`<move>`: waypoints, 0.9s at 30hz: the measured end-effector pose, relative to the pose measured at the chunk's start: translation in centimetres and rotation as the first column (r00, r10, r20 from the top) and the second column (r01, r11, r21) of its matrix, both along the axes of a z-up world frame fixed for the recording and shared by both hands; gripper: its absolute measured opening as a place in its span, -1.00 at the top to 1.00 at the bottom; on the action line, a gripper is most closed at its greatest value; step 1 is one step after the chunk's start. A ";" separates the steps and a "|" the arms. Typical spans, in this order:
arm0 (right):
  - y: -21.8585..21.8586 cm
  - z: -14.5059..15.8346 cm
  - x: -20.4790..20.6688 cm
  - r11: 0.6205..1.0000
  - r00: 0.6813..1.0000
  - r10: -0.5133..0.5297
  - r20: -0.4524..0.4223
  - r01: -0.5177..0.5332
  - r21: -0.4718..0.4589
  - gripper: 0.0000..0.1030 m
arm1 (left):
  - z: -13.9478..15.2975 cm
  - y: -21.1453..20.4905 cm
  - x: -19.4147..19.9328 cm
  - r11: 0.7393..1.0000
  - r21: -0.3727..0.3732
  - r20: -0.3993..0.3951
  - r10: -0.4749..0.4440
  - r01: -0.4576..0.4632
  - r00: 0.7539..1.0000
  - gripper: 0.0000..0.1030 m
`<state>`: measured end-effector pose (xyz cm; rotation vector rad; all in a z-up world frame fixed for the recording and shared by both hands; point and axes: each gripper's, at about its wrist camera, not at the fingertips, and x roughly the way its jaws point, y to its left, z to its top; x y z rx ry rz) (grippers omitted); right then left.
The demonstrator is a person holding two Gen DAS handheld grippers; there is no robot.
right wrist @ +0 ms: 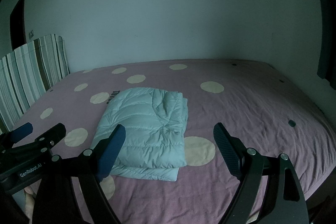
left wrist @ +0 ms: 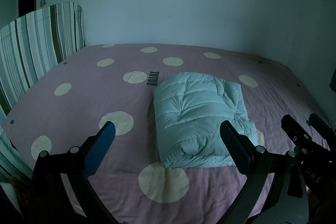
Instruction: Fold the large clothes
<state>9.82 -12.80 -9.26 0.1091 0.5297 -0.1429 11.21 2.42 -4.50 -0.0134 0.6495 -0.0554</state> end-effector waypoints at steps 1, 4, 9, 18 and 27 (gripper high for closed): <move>0.0 0.0 0.0 1.000 1.000 0.000 0.000 0.000 0.000 -0.64 | 0.0 0.1 0.0 1.000 -0.001 0.000 0.000 0.000 1.000 -0.94; -0.1 0.0 0.1 1.000 1.000 0.003 -0.002 -0.003 0.001 -0.64 | 0.0 0.1 -0.1 1.000 -0.002 0.005 0.001 -0.001 1.000 -0.94; -0.1 0.0 0.0 1.000 1.000 0.003 -0.004 -0.003 -0.001 -0.64 | -0.1 -0.1 0.0 1.000 -0.002 0.005 0.001 -0.001 1.000 -0.94; 0.0 0.0 0.0 1.000 1.000 0.003 -0.003 -0.003 -0.003 -0.64 | 0.1 -0.2 -0.4 1.000 0.005 0.023 0.007 -0.007 1.000 -0.94; 0.3 0.1 0.0 1.000 1.000 -0.001 -0.004 0.001 -0.004 -0.64 | 0.3 -0.6 -0.9 1.000 0.006 0.044 -0.028 0.028 0.999 -0.96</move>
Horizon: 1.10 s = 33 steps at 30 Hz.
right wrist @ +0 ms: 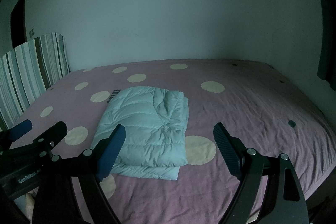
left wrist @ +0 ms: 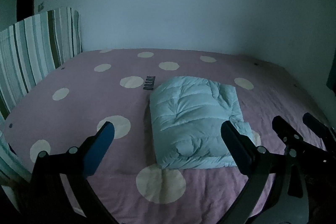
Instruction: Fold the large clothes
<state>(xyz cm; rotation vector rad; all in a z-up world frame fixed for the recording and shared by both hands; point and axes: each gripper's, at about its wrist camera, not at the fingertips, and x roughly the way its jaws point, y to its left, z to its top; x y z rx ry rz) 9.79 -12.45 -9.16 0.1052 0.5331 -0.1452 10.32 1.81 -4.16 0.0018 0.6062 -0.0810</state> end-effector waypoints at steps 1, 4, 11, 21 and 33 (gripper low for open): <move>-0.1 0.0 0.0 1.000 1.000 0.002 0.001 -0.002 0.000 -0.64 | 0.1 0.1 0.0 1.000 0.002 0.004 -0.003 0.003 1.000 -0.96; -0.2 0.0 -0.1 1.000 1.000 0.006 0.004 -0.006 -0.002 -0.64 | 0.1 0.0 -0.2 1.000 0.014 0.013 -0.006 0.006 1.000 -0.96; -0.6 -0.1 0.0 1.000 1.000 0.016 0.003 -0.016 -0.005 -0.64 | 0.3 0.4 0.0 1.000 -0.004 0.011 -0.004 0.005 1.000 -0.96; -0.5 0.0 0.1 1.000 1.000 0.019 -0.002 -0.019 -0.005 -0.64 | 0.3 0.3 -0.1 1.000 -0.002 0.044 -0.020 0.020 0.999 -0.96; -1.4 -0.4 0.5 1.000 1.000 0.030 -0.011 -0.030 0.001 -0.64 | -1.6 0.5 1.4 1.000 0.010 -0.029 -0.006 0.006 1.000 -0.96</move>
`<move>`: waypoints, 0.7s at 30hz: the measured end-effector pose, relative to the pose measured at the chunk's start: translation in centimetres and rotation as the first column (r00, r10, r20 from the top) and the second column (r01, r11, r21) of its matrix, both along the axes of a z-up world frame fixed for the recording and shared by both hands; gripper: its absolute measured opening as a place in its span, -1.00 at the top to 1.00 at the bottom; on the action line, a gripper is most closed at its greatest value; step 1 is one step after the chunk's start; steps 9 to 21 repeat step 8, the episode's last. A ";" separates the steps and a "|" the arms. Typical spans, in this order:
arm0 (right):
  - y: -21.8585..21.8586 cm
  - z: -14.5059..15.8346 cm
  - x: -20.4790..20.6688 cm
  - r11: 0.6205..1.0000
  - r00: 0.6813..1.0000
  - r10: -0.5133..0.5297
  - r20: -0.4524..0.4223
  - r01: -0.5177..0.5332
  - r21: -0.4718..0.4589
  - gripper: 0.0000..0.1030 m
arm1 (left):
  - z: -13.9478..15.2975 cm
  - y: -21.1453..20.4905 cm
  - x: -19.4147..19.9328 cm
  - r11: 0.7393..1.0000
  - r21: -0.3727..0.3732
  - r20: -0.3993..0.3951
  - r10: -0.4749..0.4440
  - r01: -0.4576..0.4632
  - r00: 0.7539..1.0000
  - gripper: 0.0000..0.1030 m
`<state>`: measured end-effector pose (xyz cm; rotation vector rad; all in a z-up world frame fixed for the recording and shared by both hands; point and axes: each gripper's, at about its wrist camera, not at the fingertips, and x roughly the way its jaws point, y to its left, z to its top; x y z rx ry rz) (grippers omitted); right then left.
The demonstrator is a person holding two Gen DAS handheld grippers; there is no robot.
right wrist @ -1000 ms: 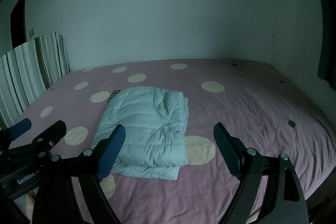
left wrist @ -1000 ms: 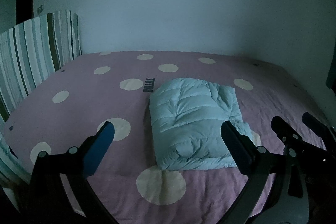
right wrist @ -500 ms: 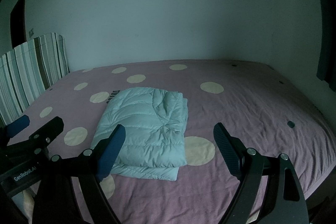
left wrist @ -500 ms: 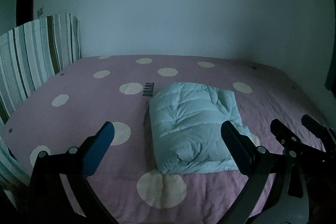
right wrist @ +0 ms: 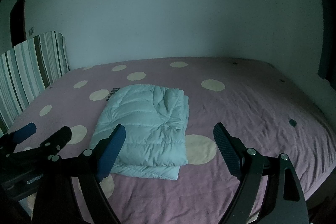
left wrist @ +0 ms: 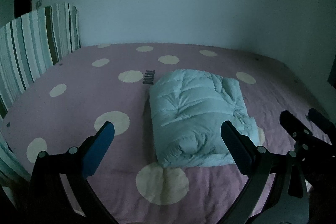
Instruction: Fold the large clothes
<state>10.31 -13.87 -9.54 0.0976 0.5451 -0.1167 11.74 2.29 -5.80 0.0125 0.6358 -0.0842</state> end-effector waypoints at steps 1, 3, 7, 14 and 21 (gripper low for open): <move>-0.1 0.0 0.0 1.000 1.000 -0.001 -0.001 0.001 0.000 -0.64 | -0.1 0.0 0.2 1.000 0.013 0.014 0.014 -0.014 1.000 -0.96; -0.5 -0.2 0.3 1.000 1.000 -0.001 -0.002 0.001 0.000 -0.64 | -0.5 0.2 0.6 0.998 0.038 0.015 0.045 -0.046 0.999 -0.96; -2.1 -1.0 1.4 1.000 1.000 -0.022 -0.021 0.022 -0.002 -0.64 | -2.4 1.3 2.7 0.995 0.073 -0.037 0.073 -0.070 0.997 -0.96; -2.6 -1.3 1.8 1.000 0.999 -0.030 -0.028 0.030 -0.003 -0.64 | -2.9 1.9 3.2 0.993 0.076 -0.049 0.092 -0.088 0.995 -0.96; -2.6 -1.3 1.8 1.000 0.999 -0.030 -0.028 0.030 -0.003 -0.64 | -2.9 1.9 3.2 0.993 0.076 -0.049 0.092 -0.088 0.995 -0.96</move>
